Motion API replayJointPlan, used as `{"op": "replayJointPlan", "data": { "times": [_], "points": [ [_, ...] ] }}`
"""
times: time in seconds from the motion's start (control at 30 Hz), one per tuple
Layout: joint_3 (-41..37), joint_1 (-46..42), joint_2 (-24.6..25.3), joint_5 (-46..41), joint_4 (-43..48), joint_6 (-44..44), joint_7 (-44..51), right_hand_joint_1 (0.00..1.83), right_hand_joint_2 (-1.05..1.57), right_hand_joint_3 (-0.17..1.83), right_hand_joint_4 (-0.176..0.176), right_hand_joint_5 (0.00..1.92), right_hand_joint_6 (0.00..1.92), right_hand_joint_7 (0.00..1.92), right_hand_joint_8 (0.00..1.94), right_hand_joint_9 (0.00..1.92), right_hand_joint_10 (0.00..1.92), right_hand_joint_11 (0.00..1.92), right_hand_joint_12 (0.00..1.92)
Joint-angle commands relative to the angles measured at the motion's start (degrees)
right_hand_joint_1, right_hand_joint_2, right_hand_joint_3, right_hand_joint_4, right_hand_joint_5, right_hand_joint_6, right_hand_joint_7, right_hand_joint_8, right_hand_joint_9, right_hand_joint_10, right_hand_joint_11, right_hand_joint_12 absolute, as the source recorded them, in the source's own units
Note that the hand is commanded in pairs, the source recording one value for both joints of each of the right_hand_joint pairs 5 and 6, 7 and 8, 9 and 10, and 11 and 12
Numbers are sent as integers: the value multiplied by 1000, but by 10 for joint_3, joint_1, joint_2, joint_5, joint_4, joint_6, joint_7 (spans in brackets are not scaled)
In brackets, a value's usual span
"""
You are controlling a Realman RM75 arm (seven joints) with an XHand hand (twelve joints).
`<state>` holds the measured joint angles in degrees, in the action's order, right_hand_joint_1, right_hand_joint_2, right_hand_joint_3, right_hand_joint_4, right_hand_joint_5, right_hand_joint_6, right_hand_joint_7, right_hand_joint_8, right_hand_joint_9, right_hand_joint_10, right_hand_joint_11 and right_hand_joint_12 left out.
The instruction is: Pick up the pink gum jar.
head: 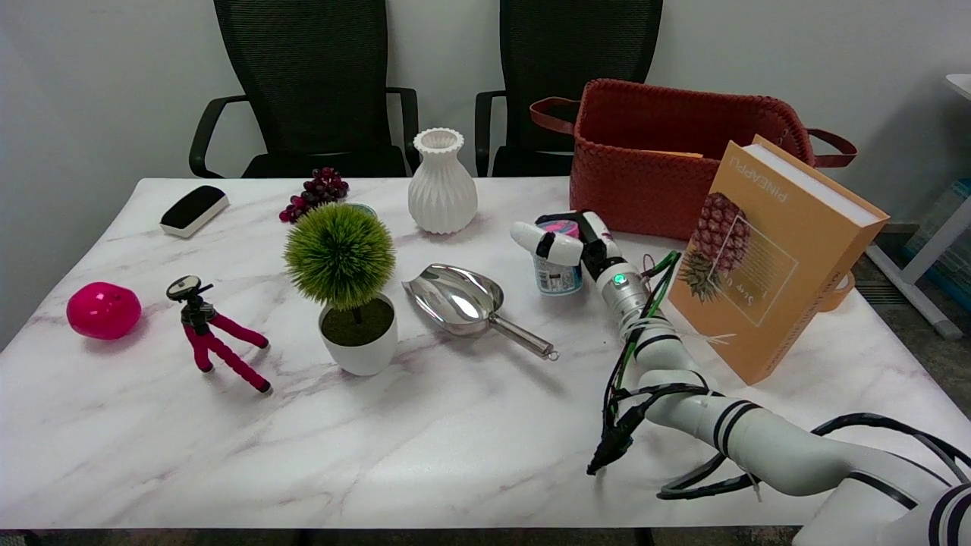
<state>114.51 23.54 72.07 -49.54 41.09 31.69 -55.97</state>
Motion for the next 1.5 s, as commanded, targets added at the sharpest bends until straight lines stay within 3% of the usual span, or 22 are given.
{"op": "replayJointPlan", "data": {
  "times": [0.03, 0.63, 1.0, 1.23, 1.5],
  "points": [
    [-11, -44, -46, -1, 104, 63, 4, 1021, 524, 719, 0, 1171, 1171, 1893, 1893, 1635, 1635, 1920, 1920],
    [-18, -52, -71, 5, 177, 98, 9, 1032, 518, 707, 0, 1135, 1135, 1898, 1898, 1647, 1647, 1920, 1920],
    [-19, -39, -72, 29, 268, 96, 97, 1029, 540, 675, 0, 1130, 1130, 1917, 1917, 1670, 1670, 1920, 1920],
    [-19, 20, -51, 25, 295, 62, 190, 1030, 553, 650, 0, 1128, 1128, 1911, 1911, 1668, 1668, 1920, 1920],
    [-22, 135, -19, -8, 262, 6, 278, 1025, 560, 663, 0, 1134, 1134, 1920, 1920, 1671, 1671, 1920, 1920]
  ]
}}
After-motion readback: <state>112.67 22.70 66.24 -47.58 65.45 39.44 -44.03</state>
